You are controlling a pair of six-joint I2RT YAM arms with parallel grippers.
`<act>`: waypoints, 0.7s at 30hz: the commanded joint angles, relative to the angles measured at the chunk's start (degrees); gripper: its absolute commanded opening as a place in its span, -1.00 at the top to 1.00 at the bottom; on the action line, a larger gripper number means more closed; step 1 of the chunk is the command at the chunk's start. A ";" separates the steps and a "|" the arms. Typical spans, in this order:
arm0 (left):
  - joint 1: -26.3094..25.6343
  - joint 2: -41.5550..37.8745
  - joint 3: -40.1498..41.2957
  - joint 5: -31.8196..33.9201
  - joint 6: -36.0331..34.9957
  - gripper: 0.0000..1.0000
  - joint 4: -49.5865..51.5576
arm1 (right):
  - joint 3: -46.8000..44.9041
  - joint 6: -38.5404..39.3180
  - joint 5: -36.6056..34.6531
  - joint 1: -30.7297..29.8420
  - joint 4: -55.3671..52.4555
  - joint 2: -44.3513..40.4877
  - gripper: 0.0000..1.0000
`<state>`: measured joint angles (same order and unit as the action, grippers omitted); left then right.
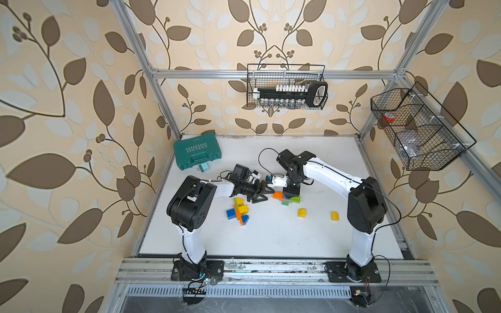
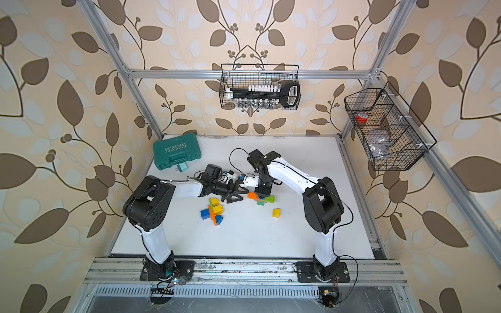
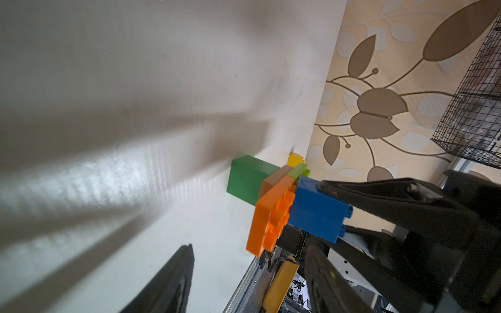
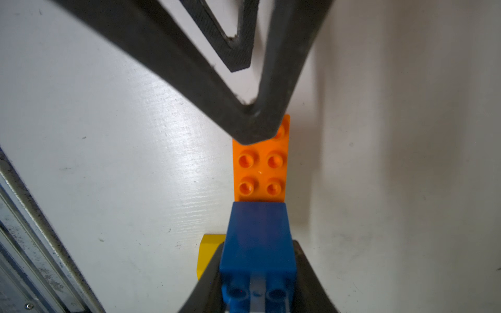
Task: Assemble a fork with lego
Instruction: Assemble the lego brick with the lego brick.
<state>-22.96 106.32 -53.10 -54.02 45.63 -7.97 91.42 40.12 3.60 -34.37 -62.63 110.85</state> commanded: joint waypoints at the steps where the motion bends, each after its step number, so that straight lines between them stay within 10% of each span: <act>1: -0.73 0.20 0.19 -1.45 0.34 -0.35 -1.35 | -0.41 0.40 -0.25 -0.55 -1.92 4.72 0.49; 21: 1.81 -3.01 3.51 -0.52 -2.11 -0.35 0.75 | -2.97 -5.51 -6.53 -2.72 0.31 12.41 0.53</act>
<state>-22.02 106.32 -50.33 -53.95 45.10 -7.64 95.07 36.10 -2.07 -36.88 -66.08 114.74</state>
